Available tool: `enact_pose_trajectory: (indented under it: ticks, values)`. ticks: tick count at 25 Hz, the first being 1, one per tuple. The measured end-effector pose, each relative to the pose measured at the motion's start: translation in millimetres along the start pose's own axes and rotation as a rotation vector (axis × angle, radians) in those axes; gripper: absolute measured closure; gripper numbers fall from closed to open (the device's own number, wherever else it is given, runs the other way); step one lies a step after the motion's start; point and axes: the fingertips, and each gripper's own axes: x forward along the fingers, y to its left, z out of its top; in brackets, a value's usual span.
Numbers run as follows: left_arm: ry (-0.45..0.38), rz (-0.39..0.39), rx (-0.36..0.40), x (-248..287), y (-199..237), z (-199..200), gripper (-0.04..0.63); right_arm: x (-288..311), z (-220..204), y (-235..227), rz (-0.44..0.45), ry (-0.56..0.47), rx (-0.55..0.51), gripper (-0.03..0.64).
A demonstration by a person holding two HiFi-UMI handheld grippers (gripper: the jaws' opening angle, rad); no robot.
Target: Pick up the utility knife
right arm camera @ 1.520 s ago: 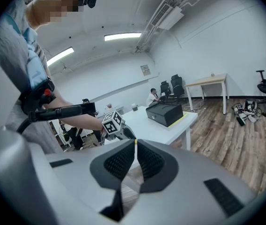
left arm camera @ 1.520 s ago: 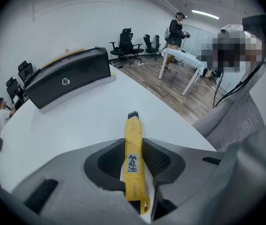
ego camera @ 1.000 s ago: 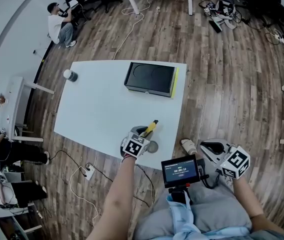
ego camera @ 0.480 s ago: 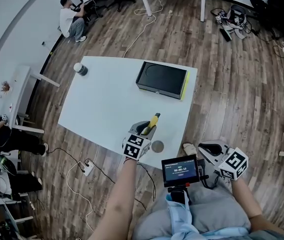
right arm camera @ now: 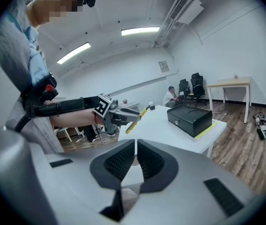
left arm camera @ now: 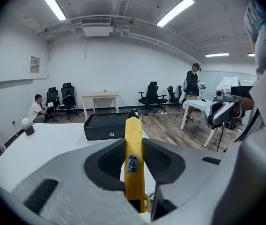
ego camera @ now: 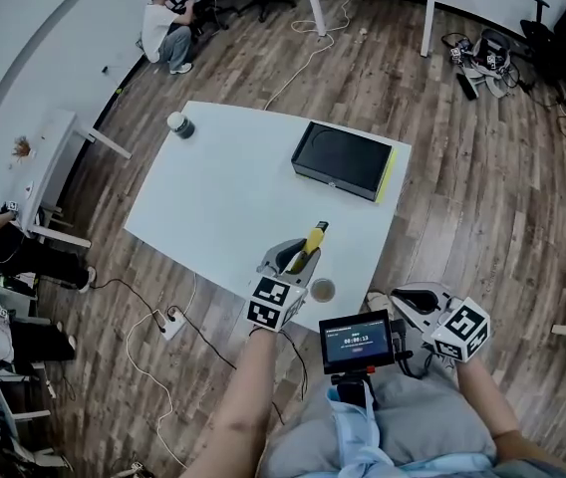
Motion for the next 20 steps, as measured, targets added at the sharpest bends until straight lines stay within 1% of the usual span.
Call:
enact_pose_trajectory:
  ticks: [6, 20]
  values:
    - [-0.066, 0.014, -0.007, -20.8, -8.4, 16.4, 0.471, 4.0, 0.7, 7.4, 0.013, 0.000, -0.007, 0.584]
    - [-0.141, 0.030, -0.027, -58.6, -29.4, 31.5, 0.471, 6.1, 4.4, 25.9, 0.033, -0.011, -0.034, 0.584]
